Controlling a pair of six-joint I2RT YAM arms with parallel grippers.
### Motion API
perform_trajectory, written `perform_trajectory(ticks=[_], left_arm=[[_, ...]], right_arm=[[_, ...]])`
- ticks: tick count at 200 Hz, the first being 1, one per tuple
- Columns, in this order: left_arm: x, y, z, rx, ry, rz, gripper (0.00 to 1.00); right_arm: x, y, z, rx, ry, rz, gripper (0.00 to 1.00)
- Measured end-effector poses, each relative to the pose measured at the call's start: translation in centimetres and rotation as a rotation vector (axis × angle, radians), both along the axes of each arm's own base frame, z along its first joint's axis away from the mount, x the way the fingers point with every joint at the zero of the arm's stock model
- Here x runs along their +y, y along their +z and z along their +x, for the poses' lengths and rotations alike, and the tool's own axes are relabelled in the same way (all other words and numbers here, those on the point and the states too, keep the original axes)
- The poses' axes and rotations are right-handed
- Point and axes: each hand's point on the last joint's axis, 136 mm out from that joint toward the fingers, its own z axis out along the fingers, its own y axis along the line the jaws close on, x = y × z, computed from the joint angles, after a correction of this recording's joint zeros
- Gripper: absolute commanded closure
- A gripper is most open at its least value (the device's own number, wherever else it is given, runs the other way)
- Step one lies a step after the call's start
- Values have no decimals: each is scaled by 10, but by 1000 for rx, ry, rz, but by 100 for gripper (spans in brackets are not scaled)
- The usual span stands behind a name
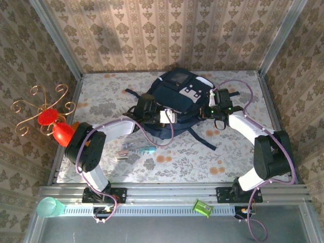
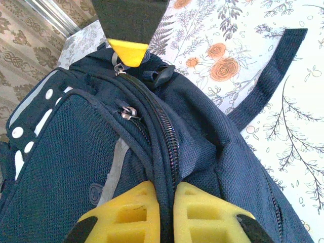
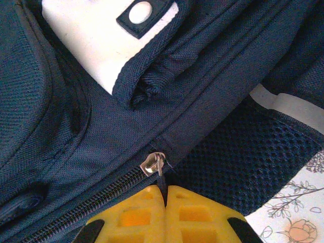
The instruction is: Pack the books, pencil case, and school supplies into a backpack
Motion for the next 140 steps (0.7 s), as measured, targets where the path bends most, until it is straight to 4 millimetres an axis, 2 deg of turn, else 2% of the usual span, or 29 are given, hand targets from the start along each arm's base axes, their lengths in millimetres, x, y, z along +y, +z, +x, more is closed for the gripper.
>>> perform_trajectory(ticks=[16,32,59,69,86,112,124,140], left_arm=[[0,-1,-1,11,3,-2,86],[1,-2,-3,34,3,-8,73],[8,-8,-9,97,16,-30,52],[11,-7,-12,113,25,-51,46],[16,1,-17,150,64,-105,38],[22,31,-12,187,159,-229,28],[26,45,-4,210,230,-293,27],[34,55,8,258,341,-360,27]], right_arm=[[0,-2,-2,-2,2,11,86],[-6,-4,-7,-4,-15,11,74],[-36,-8,-19,17,-113,-31,61],[-46,-5,-24,15,-144,-46,57],[-49,12,-32,-21,-153,-51,48],[-34,47,-38,-127,-105,-30,42],[-12,57,-41,-165,-34,-25,39],[22,59,-48,-184,93,-40,36]])
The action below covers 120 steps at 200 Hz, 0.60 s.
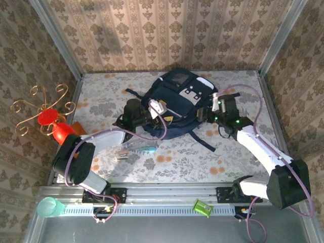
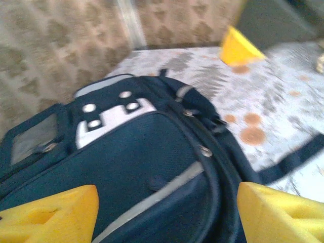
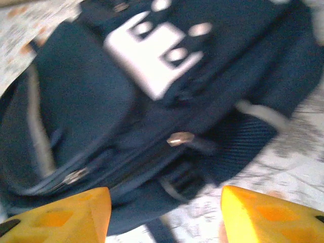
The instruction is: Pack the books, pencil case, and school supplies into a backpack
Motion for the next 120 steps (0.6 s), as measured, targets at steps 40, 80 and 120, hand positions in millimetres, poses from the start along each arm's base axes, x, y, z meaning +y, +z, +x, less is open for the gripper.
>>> perform_trajectory(ticks=[40,80,120], left_arm=[[42,-9,40,269,341,-64,26],[78,-9,75,479,528,-111,26],[83,-42,75,636,578,-85,27]], right_arm=[[52,-14,-3,8,245,-64,32],[71,-39,7,48,376,-93,28],[76,-39,19,23,444,-153,28]])
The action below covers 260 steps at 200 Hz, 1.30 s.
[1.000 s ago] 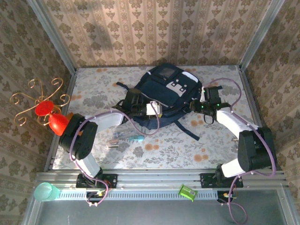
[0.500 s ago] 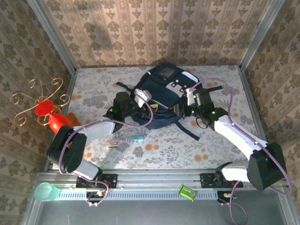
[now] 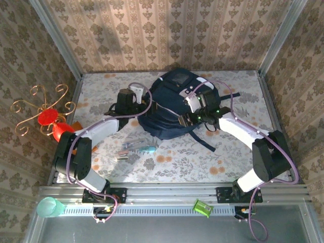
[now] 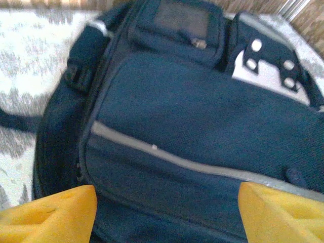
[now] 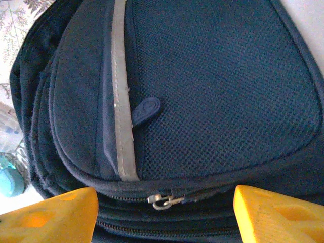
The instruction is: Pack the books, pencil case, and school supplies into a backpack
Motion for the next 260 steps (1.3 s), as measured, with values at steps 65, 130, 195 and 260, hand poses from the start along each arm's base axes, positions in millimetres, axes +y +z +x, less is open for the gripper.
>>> perform_trajectory(ticks=[65,130,195,260], left_arm=[[-13,-45,-6,216,14,-94,31],[-23,-53,-3,258,10,-155,32],[-23,-52,-3,259,13,-157,32],[-23,-52,-3,259,12,-157,32]], right_arm=[[-4,-13,4,57,6,30,26],[6,-21,0,93,65,81,25],[12,-22,-5,113,124,130,37],[8,-26,-19,113,121,142,60]])
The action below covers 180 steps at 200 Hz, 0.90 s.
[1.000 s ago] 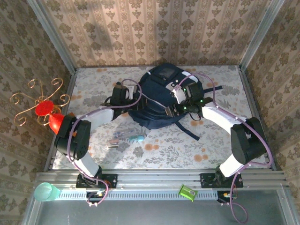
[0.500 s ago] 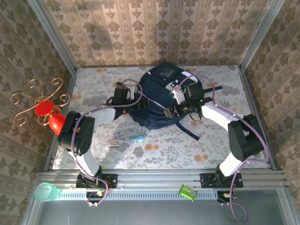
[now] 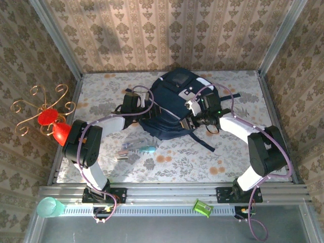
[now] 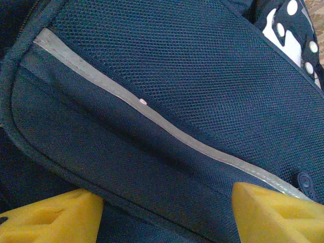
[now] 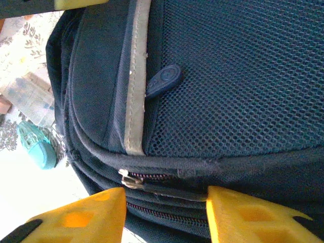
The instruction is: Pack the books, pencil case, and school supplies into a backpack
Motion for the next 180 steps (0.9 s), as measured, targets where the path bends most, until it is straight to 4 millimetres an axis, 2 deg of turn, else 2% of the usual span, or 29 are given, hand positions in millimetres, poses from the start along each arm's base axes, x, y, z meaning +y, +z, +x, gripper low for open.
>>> perform_trajectory(ticks=[31,88,109,135,180], left_arm=[[-1,-1,1,4,-2,0,32],[-2,-1,1,4,-6,-2,32],[-2,-1,1,4,-7,-3,32],[-2,-1,1,4,-7,-3,32],[-3,0,1,2,-10,-7,32]], right_arm=[[1,1,-5,13,5,19,65],[1,-1,-18,39,19,47,67],[2,-1,-20,33,21,60,62],[3,1,-21,14,9,59,50],[4,16,-20,-125,-32,-12,42]])
